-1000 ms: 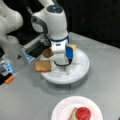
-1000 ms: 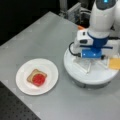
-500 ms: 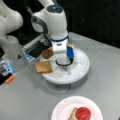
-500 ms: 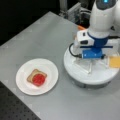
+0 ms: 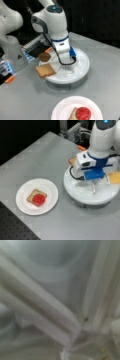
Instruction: Ingredient selection for cheeseburger or sandwich
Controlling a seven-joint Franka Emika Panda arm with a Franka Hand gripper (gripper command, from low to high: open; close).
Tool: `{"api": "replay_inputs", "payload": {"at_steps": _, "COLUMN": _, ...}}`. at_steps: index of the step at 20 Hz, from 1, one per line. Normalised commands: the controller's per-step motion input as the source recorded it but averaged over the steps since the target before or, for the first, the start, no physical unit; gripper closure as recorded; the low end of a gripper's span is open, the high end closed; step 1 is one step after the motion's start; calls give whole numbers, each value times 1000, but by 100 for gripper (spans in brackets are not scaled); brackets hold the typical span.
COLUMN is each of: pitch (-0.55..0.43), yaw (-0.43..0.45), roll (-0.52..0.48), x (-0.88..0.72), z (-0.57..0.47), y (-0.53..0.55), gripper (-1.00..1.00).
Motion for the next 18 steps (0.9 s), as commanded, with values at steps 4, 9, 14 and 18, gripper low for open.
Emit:
{"api": "replay_inputs", "payload": {"at_steps": 4, "pitch": -127, "yaw": 367, "roll": 7, "x": 155, "z": 5, "y": 144, "gripper": -100}}
{"api": "replay_inputs", "payload": {"at_steps": 9, "pitch": -102, "yaw": 386, "roll": 4, "x": 163, "z": 14, "y": 117, "gripper": -100}}
{"api": "replay_inputs", "payload": {"at_steps": 14, "pitch": -88, "yaw": 332, "roll": -27, "x": 166, "z": 20, "y": 117, "gripper": -100}}
{"api": "replay_inputs", "payload": {"at_steps": 18, "pitch": -81, "yaw": 281, "roll": -25, "x": 164, "z": 1, "y": 165, "gripper": -100}}
